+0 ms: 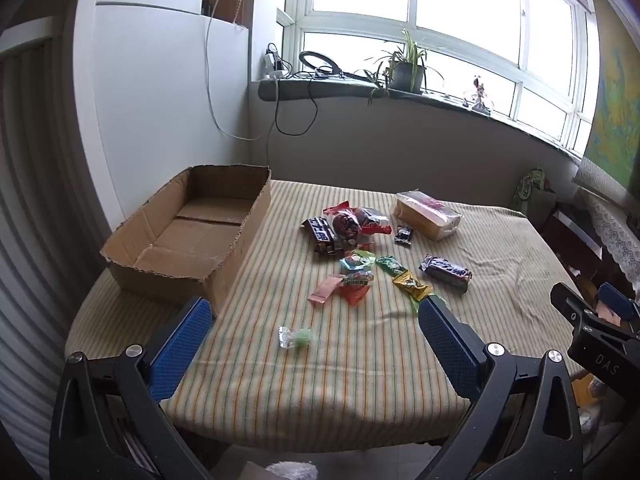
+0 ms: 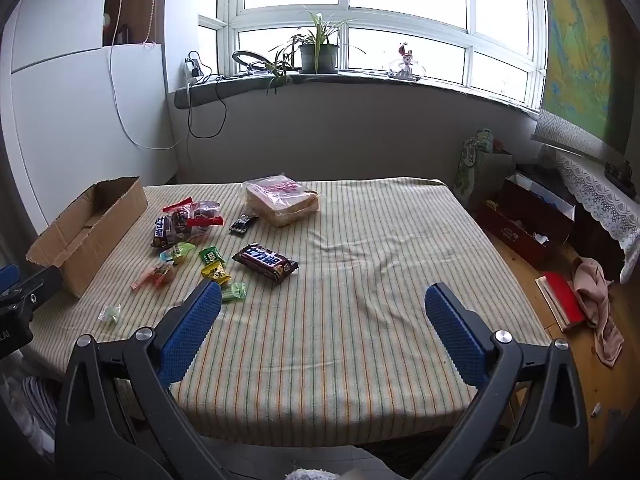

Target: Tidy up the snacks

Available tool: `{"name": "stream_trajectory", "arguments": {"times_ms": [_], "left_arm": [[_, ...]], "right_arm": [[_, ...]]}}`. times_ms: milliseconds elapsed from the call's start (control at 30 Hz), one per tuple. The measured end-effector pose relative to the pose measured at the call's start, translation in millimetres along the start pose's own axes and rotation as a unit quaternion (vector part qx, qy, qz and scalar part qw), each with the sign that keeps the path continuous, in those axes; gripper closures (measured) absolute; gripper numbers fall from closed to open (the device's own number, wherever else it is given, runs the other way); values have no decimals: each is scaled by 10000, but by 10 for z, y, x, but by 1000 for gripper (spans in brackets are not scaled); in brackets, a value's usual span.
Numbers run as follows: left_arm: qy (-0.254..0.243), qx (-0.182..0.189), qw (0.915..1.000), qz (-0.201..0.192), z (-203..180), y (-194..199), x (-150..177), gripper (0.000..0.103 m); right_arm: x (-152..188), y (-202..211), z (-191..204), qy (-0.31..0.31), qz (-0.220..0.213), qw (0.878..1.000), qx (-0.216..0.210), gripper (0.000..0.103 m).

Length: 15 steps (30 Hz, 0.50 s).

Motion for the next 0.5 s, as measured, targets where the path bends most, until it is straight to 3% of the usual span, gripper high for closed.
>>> {"name": "stream_trajectory", "arguments": {"times_ms": [500], "left_arm": [[-86,51,9999,42,-23,-28,36,0]], "right_arm": [[-28,29,-49,144,-13,9997,181,0]]}}
Point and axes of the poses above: each gripper's, at about its wrist camera, not at the fingertips, and y roughly against the way its jaws point, z to its left, x to its underside, the point moved 8 cm from there along -y, roughly the way its jaws point, and after that the axes turned 13 degrees about y, right-handed, at the moved point
